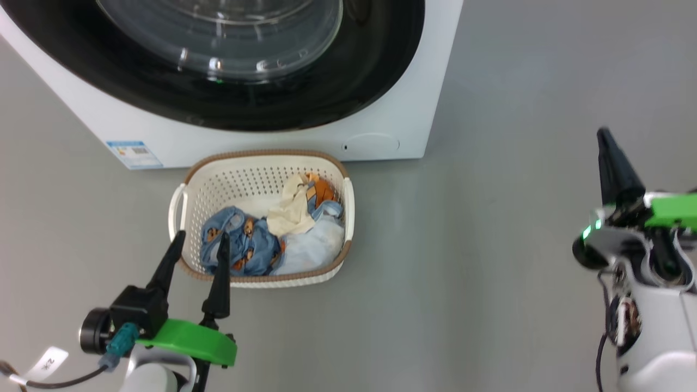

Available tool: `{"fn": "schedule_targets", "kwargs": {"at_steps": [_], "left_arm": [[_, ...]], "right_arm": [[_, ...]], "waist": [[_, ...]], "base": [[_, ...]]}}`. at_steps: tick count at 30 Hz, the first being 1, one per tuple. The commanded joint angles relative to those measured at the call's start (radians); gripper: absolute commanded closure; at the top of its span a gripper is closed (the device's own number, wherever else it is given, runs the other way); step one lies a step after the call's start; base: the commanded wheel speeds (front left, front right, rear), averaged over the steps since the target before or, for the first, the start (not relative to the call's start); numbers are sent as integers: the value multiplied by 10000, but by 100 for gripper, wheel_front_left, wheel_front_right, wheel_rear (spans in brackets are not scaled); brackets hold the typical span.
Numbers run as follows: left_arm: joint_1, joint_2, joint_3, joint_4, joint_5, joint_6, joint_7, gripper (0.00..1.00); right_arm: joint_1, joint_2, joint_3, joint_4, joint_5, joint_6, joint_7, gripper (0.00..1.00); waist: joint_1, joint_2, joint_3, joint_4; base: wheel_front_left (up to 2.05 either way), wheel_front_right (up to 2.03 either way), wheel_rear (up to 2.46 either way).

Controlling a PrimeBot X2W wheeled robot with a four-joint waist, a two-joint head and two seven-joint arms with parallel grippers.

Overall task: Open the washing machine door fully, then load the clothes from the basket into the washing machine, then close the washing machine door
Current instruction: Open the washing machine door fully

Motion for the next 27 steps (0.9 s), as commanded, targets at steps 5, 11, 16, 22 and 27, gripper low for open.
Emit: {"fn": "schedule_targets", "kwargs": {"at_steps": [5,11,16,22,27], "left_arm": [[-674,78,327,-290,129,68,-93,0],[-1109,31,265,-356,117,53,-93,0],[-1424,9,148,-406,96,22,-93,0],[-1737,-4,-55,-465,-26,11,-93,0],[-1924,-6,-384,-503,-221,72,-93,0]], "right_arm": [[-1912,-580,171,1099,758,-11,1060,100],[-4071,-999,507,2448,1032,-11,1678,100],[-5538,-1219,973,3209,851,-11,2003,100],[-7007,-1267,1523,3822,550,-11,2348,100],[-7961,-1191,1943,4184,271,-11,2571,100]], "waist": [[0,0,952,423],[0,0,1647,619],[0,0,2125,840],[0,0,2576,1099],[0,0,2814,1318]], "base": [[0,0,0],[0,0,0],[0,0,0],[0,0,0],[0,0,0]]}}
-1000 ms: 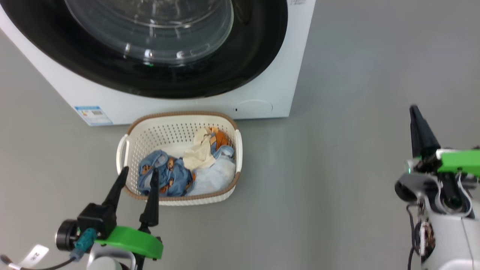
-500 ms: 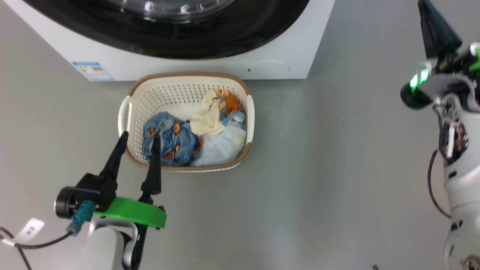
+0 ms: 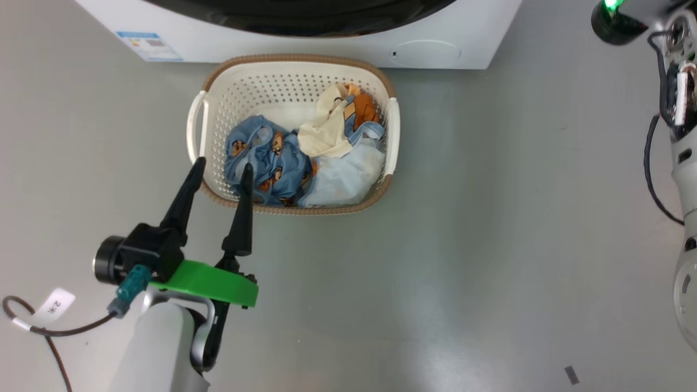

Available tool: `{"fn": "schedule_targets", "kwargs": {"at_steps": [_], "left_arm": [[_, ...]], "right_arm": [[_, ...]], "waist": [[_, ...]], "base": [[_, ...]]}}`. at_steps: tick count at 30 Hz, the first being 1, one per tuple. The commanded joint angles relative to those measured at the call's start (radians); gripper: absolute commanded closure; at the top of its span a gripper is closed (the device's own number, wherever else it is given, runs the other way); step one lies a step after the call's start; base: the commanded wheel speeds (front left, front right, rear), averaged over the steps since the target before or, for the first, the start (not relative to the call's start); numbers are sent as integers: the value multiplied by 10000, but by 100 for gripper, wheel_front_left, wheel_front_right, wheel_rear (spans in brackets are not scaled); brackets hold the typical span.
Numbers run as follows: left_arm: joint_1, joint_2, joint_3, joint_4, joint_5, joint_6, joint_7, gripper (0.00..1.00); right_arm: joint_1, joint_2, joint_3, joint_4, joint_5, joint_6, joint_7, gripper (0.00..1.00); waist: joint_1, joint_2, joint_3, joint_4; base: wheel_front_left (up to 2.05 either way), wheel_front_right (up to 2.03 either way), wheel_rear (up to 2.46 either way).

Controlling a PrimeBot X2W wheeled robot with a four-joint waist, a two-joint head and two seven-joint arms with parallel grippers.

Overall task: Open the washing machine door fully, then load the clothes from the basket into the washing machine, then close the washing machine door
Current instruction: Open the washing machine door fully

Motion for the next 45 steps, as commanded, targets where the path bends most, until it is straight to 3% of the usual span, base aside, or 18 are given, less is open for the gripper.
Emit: {"fn": "schedule_targets", "kwargs": {"at_steps": [1,25,45], "left_arm": [[-186,203,177,-248,-65,84,-93,0],[-528,201,-682,-313,-593,404,-93,0],[-595,201,-832,-267,-800,543,-94,0]], "right_arm": [[-473,194,215,-107,-175,-7,114,100],[-2237,54,1016,1361,-1097,-7,271,100],[-1284,19,1392,388,-1126,-7,1874,100]], "waist": [[0,-1,243,249],[0,-1,730,749],[0,-1,713,659]], "base": [[0,0,0],[0,0,0],[0,0,0]]}}
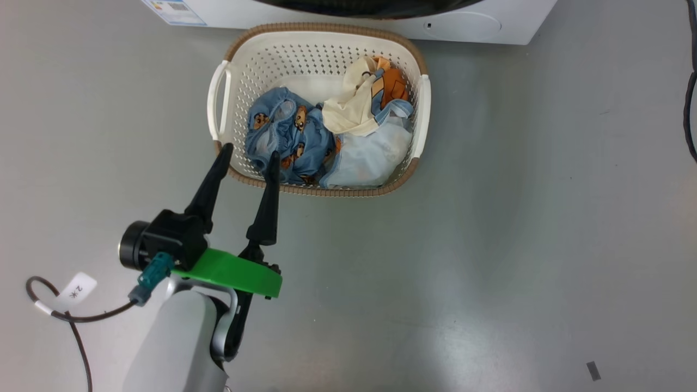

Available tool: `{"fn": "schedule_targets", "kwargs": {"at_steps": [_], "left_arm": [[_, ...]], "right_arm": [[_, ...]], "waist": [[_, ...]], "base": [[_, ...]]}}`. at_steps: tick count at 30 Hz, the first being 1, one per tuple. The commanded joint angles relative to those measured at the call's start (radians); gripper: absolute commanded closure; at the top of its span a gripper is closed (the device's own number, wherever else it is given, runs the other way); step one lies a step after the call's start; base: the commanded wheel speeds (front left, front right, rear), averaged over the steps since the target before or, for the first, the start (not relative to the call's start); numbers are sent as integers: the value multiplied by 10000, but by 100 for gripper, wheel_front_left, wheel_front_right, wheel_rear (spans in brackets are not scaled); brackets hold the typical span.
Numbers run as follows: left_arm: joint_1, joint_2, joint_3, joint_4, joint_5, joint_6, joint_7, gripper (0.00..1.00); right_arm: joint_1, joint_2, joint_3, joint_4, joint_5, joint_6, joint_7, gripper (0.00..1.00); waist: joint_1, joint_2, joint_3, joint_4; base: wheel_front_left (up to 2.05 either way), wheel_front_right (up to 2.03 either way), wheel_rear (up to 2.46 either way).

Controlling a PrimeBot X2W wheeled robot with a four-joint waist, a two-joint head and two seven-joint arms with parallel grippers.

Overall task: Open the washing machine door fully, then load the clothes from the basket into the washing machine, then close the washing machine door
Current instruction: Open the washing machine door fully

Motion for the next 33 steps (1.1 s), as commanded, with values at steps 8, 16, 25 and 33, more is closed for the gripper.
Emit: {"fn": "schedule_targets", "kwargs": {"at_steps": [8,16,25,33], "left_arm": [[-62,210,248,-168,-29,148,-92,0],[7,210,285,-88,45,136,-92,0],[273,210,362,28,113,95,-92,0],[747,210,365,143,276,-12,-92,0]], "right_arm": [[1065,627,153,-1172,231,16,827,100],[2140,852,158,-2131,445,16,1369,100],[3580,1278,398,-3318,565,16,1904,100],[4969,1725,698,-4155,646,16,1938,100]], "waist": [[0,0,-135,-101],[0,0,-406,-244],[0,0,-868,-346],[0,0,-1422,-335]], "base": [[0,0,0],[0,0,0],[0,0,0],[0,0,0]]}}
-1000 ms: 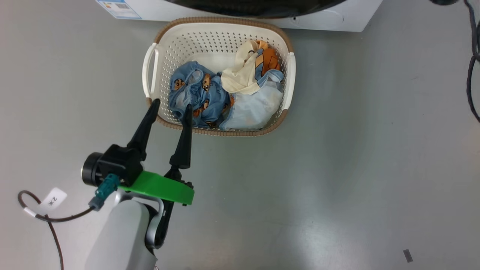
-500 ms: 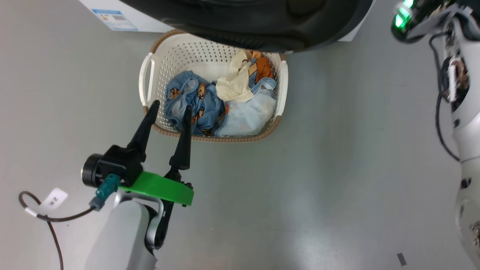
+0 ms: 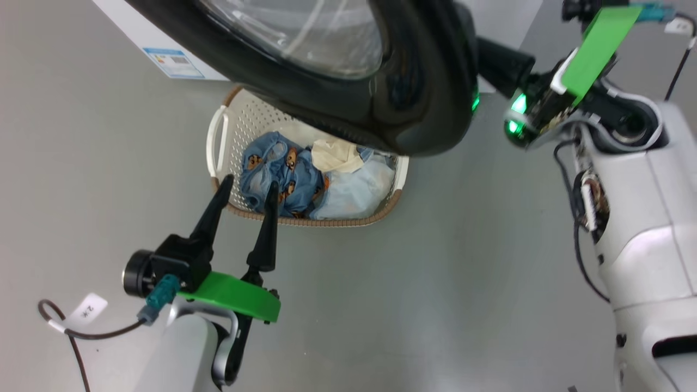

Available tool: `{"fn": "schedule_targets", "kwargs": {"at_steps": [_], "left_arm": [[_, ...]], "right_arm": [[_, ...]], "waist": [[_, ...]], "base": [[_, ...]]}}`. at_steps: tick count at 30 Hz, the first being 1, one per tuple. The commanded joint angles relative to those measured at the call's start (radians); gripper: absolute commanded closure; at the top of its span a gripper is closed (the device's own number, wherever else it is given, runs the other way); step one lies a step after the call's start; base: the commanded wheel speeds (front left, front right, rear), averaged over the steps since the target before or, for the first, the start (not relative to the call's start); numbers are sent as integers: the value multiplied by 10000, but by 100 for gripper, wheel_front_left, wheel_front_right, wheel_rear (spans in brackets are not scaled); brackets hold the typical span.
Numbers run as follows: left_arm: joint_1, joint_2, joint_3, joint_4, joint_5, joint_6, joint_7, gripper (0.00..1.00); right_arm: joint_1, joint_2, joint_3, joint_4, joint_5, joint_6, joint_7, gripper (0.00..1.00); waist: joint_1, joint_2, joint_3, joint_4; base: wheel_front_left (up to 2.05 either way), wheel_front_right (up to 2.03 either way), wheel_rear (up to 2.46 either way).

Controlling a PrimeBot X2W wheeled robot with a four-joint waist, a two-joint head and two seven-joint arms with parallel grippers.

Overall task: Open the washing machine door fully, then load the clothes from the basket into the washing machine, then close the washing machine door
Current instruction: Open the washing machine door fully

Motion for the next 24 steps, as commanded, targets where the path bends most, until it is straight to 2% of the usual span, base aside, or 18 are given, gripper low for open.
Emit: {"fn": "schedule_targets", "kwargs": {"at_steps": [1,12,24], "left_arm": [[195,204,293,-151,132,-76,-92,0],[586,204,163,-75,71,-42,-92,0],[1066,204,9,-115,-1,26,-92,0]], "right_arm": [[339,367,237,-366,53,16,95,100],[1409,594,843,-685,316,16,-28,100],[2341,636,2064,-777,971,16,-930,100]], "waist": [[0,0,-207,49],[0,0,-893,229],[0,0,-1783,537]], "base": [[0,0,0],[0,0,0],[0,0,0]]}}
